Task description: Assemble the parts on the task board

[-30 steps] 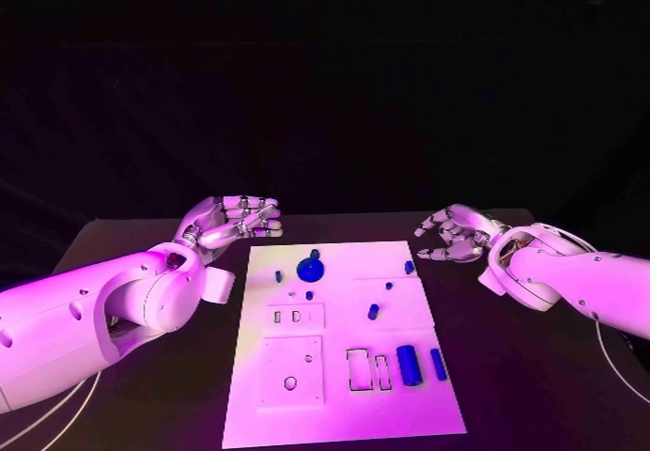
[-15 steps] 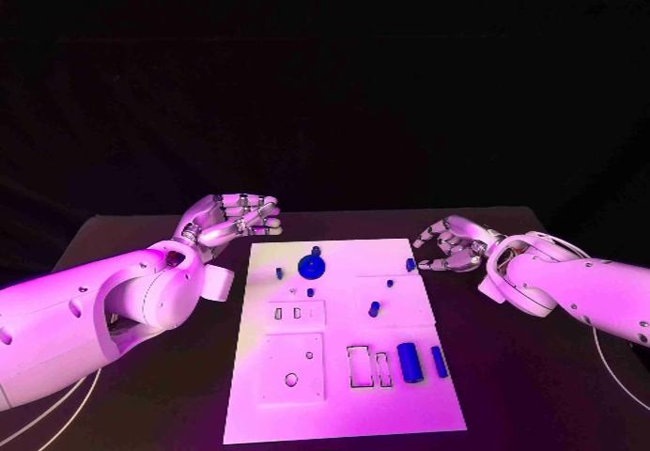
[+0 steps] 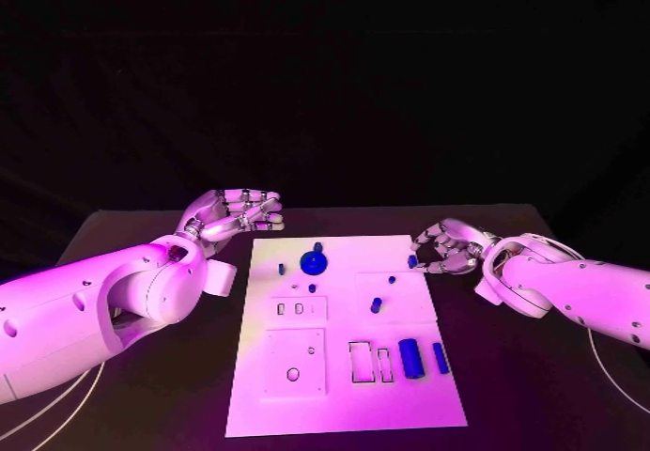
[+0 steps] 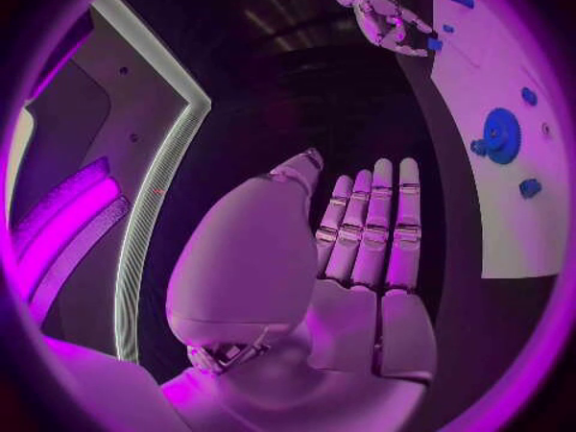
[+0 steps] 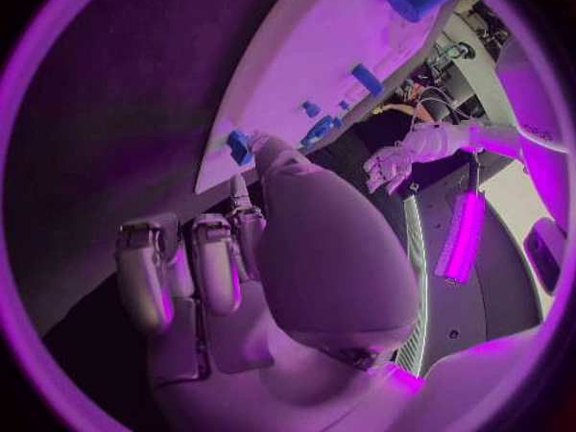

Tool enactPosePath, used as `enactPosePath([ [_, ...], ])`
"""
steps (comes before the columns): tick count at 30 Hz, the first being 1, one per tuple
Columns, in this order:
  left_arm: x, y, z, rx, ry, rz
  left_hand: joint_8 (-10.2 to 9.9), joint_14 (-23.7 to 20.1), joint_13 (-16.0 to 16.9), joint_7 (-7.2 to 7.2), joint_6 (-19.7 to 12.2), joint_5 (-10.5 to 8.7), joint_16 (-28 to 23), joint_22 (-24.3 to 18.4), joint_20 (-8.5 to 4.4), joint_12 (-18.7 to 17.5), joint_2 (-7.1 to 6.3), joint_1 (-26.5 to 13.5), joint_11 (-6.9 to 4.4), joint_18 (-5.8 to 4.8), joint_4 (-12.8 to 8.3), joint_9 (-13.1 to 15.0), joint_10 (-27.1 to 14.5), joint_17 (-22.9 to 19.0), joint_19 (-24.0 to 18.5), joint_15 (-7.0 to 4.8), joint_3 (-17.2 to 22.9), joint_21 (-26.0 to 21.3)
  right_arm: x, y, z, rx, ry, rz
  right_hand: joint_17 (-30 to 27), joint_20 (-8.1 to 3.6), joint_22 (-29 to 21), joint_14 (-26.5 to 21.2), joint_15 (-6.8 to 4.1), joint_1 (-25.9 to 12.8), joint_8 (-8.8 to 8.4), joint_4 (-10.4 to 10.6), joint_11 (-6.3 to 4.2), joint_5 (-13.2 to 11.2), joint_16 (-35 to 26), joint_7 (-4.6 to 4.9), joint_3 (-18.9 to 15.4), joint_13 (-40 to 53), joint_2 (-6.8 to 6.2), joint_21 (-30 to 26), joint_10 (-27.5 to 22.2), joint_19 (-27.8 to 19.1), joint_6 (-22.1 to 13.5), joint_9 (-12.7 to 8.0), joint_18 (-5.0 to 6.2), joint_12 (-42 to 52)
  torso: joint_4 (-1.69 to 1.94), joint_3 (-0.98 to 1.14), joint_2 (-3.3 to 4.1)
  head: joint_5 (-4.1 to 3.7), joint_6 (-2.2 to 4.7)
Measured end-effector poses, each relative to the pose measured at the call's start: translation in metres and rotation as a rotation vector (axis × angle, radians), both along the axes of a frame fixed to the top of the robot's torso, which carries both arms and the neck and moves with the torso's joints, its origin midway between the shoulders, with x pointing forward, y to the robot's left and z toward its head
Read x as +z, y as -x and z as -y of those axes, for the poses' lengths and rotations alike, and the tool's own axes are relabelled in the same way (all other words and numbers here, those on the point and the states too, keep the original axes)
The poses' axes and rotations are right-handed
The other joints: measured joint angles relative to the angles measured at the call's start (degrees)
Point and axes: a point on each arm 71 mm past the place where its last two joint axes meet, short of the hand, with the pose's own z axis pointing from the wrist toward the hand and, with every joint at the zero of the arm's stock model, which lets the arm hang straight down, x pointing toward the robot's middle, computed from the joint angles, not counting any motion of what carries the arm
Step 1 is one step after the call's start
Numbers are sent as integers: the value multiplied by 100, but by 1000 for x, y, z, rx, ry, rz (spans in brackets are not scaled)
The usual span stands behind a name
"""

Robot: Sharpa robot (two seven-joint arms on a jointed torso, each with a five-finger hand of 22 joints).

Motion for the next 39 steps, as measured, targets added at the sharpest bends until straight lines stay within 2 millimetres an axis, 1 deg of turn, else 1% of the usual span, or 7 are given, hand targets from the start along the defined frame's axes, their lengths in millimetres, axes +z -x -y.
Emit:
enactPosePath([
  [5, 0, 0, 0, 1, 0, 0, 0, 0, 0, 0, 0, 0, 0, 0, 0, 0, 0, 0, 0, 0, 0, 0, 0, 0, 0, 0, 0, 0, -2, -2, -3, 4, 1, -3, 0, 0, 0, 0, 0, 0, 41, 17, 0, 0, 0, -15, 93, 0, 0, 0, 0, 0, 61, 0, 0, 0, -1, -2, -4, 35, -23],
  [12, 0, 0, -1, 2, -1, 0, 0, 0, 0, 0, 0, 0, 0, 0, 0, 0, 0, 0, 0, 0, 0, 0, 0, -1, 0, 0, 0, 0, -3, -3, -7, 9, 1, -7, 0, 0, -1, 0, 0, 0, 90, 48, -33, 0, -3, -60, 255, -1, 0, 0, 33, 0, 164, 0, 0, 37, -4, -2, -5, 54, -44],
  [19, 0, 0, -1, 3, -1, 0, 0, 0, 0, 0, 0, 0, 0, 0, 0, 0, 0, 0, 0, -1, 0, 0, 0, -1, 0, 0, 0, 0, -4, -4, -8, 10, 3, -11, 4, 0, -1, 0, 0, -5, 134, 51, -62, -57, -3, -104, 410, -1, 5, 0, 63, 0, 249, 0, 0, 37, -8, -1, -8, 59, -47],
  [27, 0, 0, -2, 4, -2, 0, 0, 0, 0, 0, 0, 0, 0, 0, 0, 0, 0, 0, 0, 0, 0, 0, 0, -2, 0, 0, 0, 0, -5, -5, -7, 9, 12, -15, 4, 0, -2, 0, 0, -26, 178, 42, -62, -57, -3, -84, 465, -1, 26, 0, 62, 0, 271, -5, 0, 37, -13, 4, -8, 70, -49],
  [33, 0, 0, -2, 4, -2, 0, 0, 0, 0, 0, 0, 0, 0, 0, 0, 0, 0, 0, 0, 0, 0, 0, 0, -2, 0, 0, 0, 0, -6, -5, -8, 11, 19, -20, 4, -8, -2, 0, 0, -26, 185, 30, -83, -78, -3, -122, 546, -2, 26, 0, 84, -2, 309, -5, 0, 37, -15, 7, -7, 80, -48],
  [36, 0, -1, -2, 4, -2, 0, 0, 0, 0, 0, 0, 0, 0, 0, 0, 0, 0, 0, 0, 0, 0, 0, 0, -2, 0, 0, 0, 0, -6, -5, -8, 11, 22, -22, 3, -42, -2, 22, -21, -26, 201, 33, -83, -95, -3, -117, 574, -2, 26, 0, 84, 0, 327, -5, 0, 37, -15, 8, -8, 76, -48],
  [39, 0, -1, -2, 4, -2, 0, 0, 0, 0, 0, 0, 0, 0, 0, 0, 0, 0, 0, 0, 0, 0, 0, 0, -2, 0, 0, 0, 0, -6, -5, -7, 10, 26, -25, 3, -42, -3, 1, -42, -63, 269, 32, -104, -105, -3, -150, 662, -2, 63, 0, 105, 0, 398, -5, 0, 37, -15, 8, -8, 70, -48],
])
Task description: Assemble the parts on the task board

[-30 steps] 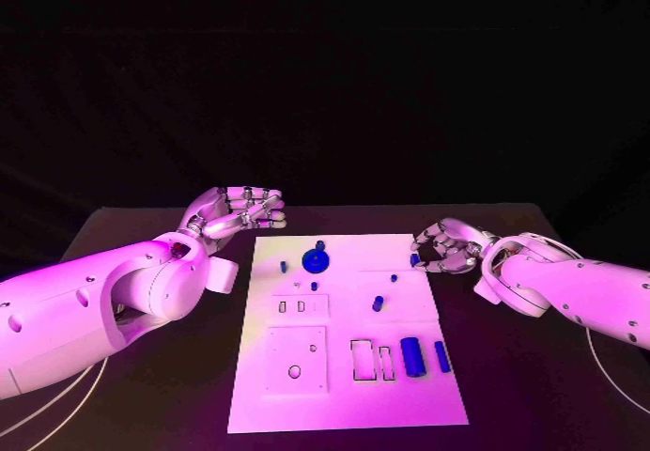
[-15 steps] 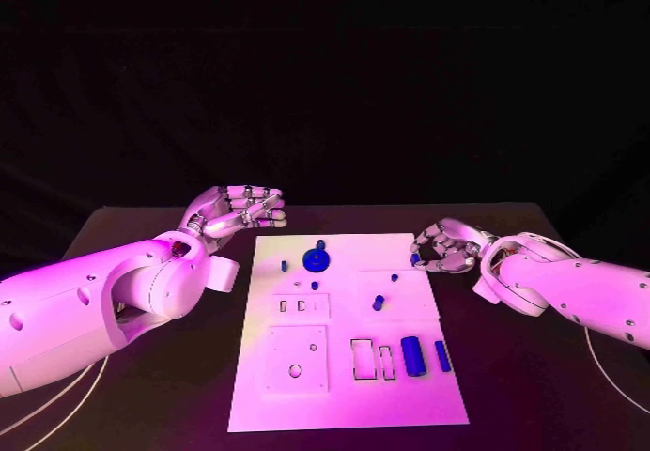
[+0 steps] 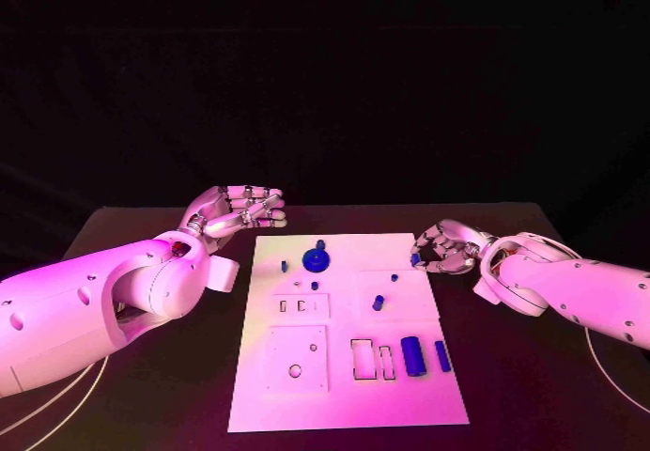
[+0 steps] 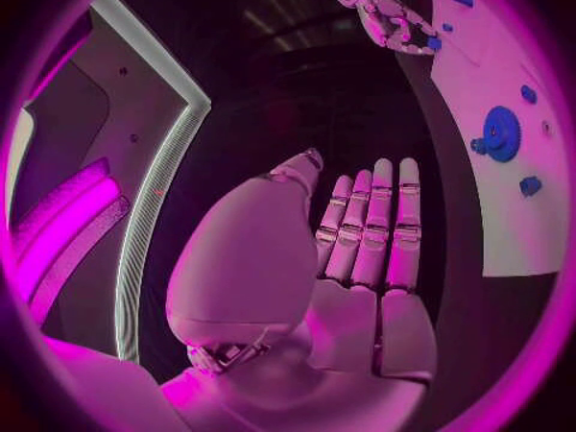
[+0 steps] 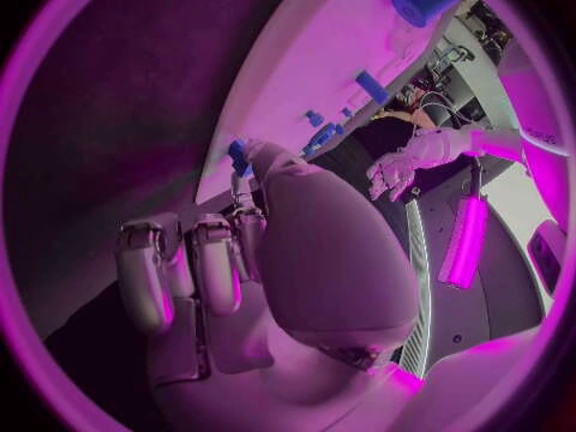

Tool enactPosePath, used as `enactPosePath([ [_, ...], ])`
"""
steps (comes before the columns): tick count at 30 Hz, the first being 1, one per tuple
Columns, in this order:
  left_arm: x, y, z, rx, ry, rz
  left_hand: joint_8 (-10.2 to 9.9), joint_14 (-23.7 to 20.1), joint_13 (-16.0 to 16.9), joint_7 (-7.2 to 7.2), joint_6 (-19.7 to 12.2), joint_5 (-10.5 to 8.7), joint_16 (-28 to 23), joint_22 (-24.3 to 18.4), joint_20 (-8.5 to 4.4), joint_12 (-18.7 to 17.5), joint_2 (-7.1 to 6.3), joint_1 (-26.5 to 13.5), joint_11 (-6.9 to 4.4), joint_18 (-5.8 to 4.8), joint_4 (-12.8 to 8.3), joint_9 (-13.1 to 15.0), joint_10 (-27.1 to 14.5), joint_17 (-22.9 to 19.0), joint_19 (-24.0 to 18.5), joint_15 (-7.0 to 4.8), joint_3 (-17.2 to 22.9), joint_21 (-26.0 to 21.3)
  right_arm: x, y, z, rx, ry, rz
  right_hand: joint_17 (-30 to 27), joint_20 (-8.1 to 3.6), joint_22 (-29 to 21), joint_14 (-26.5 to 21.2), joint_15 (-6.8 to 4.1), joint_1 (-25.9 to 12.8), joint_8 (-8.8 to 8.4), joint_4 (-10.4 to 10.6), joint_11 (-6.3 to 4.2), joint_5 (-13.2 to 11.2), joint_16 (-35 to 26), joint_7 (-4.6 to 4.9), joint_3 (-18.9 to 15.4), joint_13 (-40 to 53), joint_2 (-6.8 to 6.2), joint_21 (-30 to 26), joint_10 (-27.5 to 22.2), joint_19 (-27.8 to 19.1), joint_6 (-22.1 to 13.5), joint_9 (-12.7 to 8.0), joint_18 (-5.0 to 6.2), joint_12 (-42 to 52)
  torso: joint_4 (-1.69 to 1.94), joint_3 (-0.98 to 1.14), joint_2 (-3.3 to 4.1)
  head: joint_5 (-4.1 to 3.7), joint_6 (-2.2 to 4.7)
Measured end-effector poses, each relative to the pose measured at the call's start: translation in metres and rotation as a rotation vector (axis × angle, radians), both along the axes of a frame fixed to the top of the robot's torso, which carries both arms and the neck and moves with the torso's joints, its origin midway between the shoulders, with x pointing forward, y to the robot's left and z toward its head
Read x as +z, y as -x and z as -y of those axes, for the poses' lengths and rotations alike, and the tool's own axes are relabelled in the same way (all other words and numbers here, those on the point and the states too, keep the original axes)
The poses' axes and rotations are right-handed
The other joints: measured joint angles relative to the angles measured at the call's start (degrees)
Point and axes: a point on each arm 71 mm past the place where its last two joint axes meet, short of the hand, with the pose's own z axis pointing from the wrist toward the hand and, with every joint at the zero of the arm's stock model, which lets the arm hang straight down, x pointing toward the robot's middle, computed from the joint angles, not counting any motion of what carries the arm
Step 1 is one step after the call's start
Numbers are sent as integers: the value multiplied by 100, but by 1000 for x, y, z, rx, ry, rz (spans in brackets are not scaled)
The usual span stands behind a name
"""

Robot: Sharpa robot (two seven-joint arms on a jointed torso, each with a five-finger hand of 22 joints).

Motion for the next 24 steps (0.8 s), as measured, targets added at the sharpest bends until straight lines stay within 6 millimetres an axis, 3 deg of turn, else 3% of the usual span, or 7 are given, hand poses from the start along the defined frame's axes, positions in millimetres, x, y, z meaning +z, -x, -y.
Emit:
enactPosePath([
  [12, 0, 0, -1, 2, -1, 0, 0, -21, 0, 0, 0, 0, 0, 0, 0, -35, 0, 0, 21, 0, -16, 0, 21, 21, 0, -21, 49, 0, 0, -1, 0, -11, 8, -2, -1, -95, -1, 9, -93, -132, 203, -49, -151, -26, 0, -120, 408, 0, 130, 0, 151, -8, 221, 25, 0, 134, 4, -1, -1, -13, 3],
  [18, 0, 0, -1, 3, -2, 0, 0, -21, 0, 0, 0, 0, 0, 0, 0, -35, 0, 0, 20, 0, -16, 0, 20, 22, 0, -21, 49, 0, 1, 1, -4, -29, 2, 6, -1, -119, -1, 10, -134, -262, 268, -84, -173, -16, 0, -141, 537, -1, 135, 0, 173, 5, 242, 33, 0, 134, 6, -4, -2, -25, 7],
  [24, 0, -1, -3, 6, -3, 0, 0, -21, 0, 0, 0, 0, 0, 0, 0, -35, 0, 0, 20, 0, -16, 0, 20, 26, 0, -21, 48, 0, 5, 5, -11, -64, -15, 25, -1, -134, -1, 10, -134, -315, 276, -188, -173, 160, 0, -151, 726, -1, 162, 0, 173, -10, 230, 32, 0, 134, -1, -8, -10, -30, 16],
])
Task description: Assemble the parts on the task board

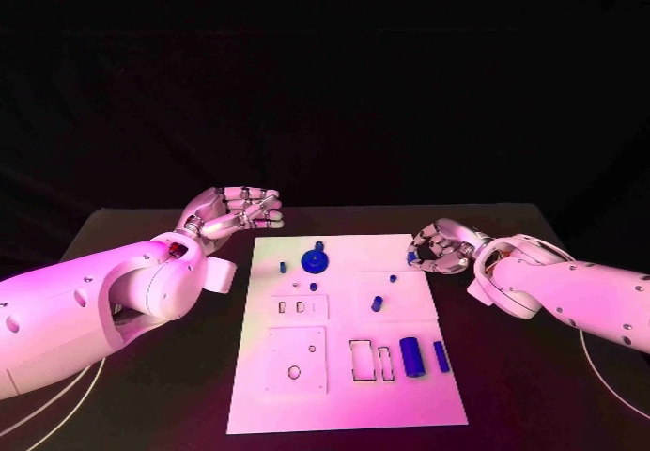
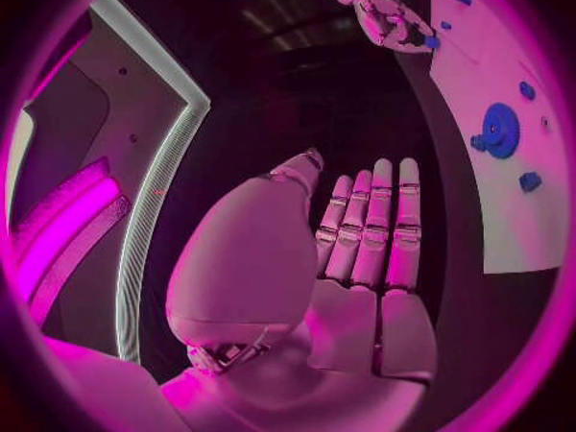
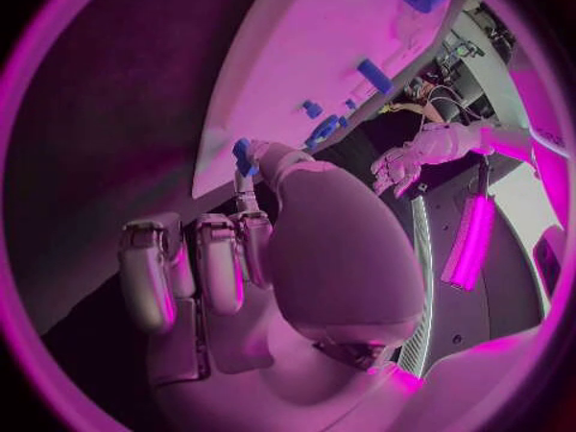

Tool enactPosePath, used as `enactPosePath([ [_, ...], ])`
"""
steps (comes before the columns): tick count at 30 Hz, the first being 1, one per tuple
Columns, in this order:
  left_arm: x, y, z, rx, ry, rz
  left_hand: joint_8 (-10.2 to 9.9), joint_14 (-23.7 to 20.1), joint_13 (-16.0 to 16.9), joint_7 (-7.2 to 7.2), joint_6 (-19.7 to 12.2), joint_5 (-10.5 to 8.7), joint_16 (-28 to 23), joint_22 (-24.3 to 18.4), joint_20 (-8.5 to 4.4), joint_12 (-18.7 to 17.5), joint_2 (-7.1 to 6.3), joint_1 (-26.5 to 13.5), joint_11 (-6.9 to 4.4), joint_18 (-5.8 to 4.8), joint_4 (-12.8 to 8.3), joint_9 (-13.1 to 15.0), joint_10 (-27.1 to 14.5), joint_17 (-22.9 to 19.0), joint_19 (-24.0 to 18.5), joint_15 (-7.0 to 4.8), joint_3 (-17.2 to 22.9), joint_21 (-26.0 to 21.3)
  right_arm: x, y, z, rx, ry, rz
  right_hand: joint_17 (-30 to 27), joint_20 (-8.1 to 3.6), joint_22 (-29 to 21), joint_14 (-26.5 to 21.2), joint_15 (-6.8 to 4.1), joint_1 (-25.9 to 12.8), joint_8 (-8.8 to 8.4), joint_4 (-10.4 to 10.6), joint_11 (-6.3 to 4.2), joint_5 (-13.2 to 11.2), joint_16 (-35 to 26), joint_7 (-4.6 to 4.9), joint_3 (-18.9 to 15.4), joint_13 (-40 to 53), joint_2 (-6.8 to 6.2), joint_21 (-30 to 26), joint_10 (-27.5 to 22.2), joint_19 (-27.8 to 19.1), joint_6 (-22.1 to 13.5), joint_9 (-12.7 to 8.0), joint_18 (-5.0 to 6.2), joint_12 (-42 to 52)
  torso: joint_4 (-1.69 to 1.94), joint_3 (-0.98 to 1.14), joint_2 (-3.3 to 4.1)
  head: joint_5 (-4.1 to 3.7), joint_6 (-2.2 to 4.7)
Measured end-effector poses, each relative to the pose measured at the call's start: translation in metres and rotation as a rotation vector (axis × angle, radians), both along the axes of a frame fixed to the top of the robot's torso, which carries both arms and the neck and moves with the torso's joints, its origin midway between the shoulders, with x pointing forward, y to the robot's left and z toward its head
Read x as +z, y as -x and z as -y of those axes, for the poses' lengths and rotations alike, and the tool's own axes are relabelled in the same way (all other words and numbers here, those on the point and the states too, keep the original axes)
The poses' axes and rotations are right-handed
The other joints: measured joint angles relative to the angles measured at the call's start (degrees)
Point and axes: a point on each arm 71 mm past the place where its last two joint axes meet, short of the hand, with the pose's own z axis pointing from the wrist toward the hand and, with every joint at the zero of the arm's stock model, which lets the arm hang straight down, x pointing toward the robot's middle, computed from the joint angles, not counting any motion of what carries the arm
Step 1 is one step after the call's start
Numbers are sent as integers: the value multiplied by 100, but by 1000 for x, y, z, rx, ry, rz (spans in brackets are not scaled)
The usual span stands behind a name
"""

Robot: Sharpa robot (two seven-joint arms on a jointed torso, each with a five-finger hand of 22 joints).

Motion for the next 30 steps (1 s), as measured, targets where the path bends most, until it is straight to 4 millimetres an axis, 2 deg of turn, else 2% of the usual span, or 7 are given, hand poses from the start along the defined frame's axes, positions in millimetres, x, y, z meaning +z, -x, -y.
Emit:
enactPosePath([
  [7, 0, -1, -1, 2, -1, -1, 0, 0, 0, 0, 0, 0, 0, 0, 0, 0, -4, 57, 0, 0, -71, 6, 0, 24, 0, 0, 103, 22, 20, 5, -18, -25, -29, 41, -1, 0, 0, 0, 0, -105, 0, -127, 0, 134, 0, 0, 130, 0, 11, 0, 0, 0, -23, -1, 0, 0, -18, -7, -24, -8, 16],
  [10, -1, -1, -1, 4, -2, -1, 0, 0, 0, 0, 0, 0, 0, 0, 0, 0, -4, 57, 0, 0, -72, 6, 0, 29, 0, 0, 103, 22, 29, 11, -34, -18, -41, 54, -1, -20, 0, 0, 0, -134, 0, -200, 0, 169, 0, -2, 231, 0, -3, 0, 0, 21, -38, -1, 0, 0, -29, -9, -40, -8, 16],
  [19, -2, -2, 1, 2, -3, -4, 0, 0, 0, 0, 0, 0, 0, 0, 0, 0, -4, 57, 0, 0, -87, 5, 0, 31, 0, 0, 119, 22, 40, 31, -99, 75, -6, 96, -1, -20, 4, 0, 1, -338, 1, -260, 0, 40, 0, 23, 344, 0, 49, 0, 0, 21, -88, -1, 0, 0, -41, -17, -96, 18, -13],
  [25, -3, -2, 1, 1, -5, -8, 0, 0, 0, 0, 0, 0, 0, 0, 0, 0, -4, 57, 0, 0, -87, 5, 0, 36, 0, 0, 119, 22, 40, 43, -130, 120, 22, 109, -1, -20, 4, 0, 1, -422, 2, -259, 0, -17, 0, 15, 374, -1, 58, 0, 0, 21, -122, -1, 0, -1, -23, -38, -137, 60, -55],
  [30, -4, -3, 1, 1, -7, -12, 0, 0, 0, 0, 0, 0, 0, 0, 0, 0, -4, 57, 0, 0, -87, 4, 0, 36, 0, 0, 119, 22, 37, 52, -150, 149, 42, 112, -2, -20, 3, 0, 1, -452, 4, -263, 0, -49, 0, 15, 379, -1, 40, 0, 0, 21, -138, -1, 0, -1, -13, -64, -153, 153, -101],
])
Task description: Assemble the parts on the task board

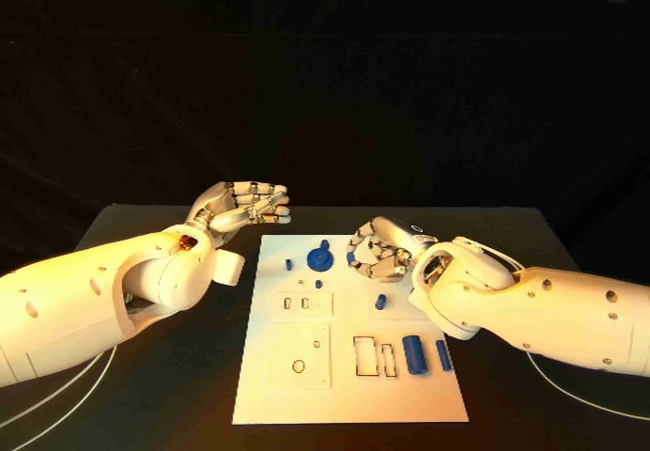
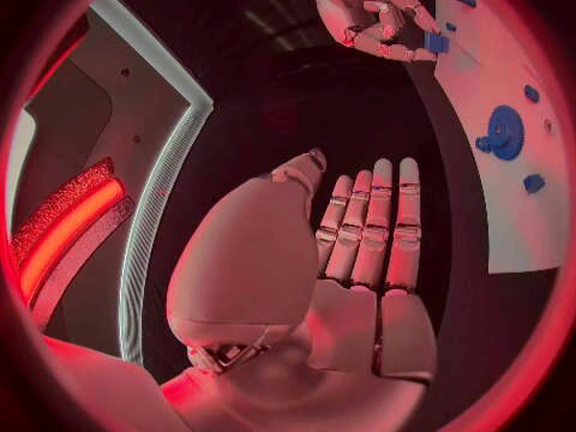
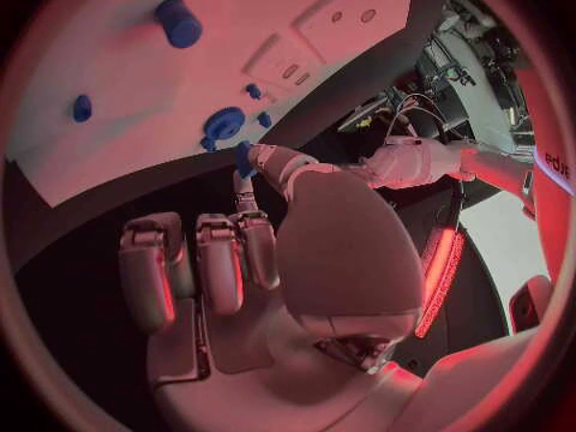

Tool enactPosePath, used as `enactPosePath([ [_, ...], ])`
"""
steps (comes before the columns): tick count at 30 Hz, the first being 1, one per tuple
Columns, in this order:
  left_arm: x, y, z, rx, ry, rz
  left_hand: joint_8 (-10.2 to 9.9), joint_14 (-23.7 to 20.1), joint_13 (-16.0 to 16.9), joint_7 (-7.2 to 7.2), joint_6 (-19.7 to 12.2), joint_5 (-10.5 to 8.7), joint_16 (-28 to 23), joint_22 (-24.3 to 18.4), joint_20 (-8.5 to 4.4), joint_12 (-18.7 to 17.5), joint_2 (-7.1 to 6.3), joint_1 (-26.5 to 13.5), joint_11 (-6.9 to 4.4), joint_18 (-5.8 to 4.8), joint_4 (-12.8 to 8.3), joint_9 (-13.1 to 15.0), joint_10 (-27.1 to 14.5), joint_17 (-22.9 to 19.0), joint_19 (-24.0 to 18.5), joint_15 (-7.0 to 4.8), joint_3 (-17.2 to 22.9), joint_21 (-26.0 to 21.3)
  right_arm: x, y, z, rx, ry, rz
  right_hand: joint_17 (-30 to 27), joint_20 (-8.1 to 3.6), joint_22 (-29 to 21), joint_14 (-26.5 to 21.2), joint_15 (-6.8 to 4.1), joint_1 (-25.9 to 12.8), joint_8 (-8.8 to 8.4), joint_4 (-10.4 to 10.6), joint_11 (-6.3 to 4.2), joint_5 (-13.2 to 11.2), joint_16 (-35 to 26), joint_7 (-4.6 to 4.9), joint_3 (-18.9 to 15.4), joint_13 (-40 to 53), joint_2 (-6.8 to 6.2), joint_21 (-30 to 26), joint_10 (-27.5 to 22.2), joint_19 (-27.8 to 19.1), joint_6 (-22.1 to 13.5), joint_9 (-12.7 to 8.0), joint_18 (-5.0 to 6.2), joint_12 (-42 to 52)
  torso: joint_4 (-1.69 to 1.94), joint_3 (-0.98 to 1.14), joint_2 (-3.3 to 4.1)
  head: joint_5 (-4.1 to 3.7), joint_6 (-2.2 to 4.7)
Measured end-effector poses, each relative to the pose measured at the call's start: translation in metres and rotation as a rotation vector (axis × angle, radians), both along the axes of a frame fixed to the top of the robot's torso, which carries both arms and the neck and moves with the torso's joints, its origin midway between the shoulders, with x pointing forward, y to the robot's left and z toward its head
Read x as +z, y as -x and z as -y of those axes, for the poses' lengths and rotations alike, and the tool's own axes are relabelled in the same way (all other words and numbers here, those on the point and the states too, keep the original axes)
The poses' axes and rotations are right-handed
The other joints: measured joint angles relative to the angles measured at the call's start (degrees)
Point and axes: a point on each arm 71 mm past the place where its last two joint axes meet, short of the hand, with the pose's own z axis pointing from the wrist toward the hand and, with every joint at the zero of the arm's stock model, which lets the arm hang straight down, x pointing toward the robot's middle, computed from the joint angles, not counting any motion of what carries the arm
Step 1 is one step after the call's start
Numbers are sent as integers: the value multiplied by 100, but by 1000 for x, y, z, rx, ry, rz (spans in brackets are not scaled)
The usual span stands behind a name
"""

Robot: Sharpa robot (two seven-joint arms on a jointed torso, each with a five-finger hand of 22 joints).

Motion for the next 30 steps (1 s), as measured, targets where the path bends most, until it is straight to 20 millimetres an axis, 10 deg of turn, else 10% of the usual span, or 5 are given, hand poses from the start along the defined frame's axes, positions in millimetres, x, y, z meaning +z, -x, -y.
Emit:
enactPosePath([
  [30, -2, -2, 6, -10, 0, -8, 0, 0, 0, 0, 0, 0, 0, 0, 0, 0, 0, 0, 0, 0, 0, -1, 0, -2, 0, 0, -1, 0, -61, 28, -66, 77, 42, -53, 4, 1, -2, 0, 0, -103, 141, -13, 0, -33, 0, -13, 9, 0, -45, 0, 0, 0, -28, 3, 0, -36, 3, -11, -6, 204, -38],
])
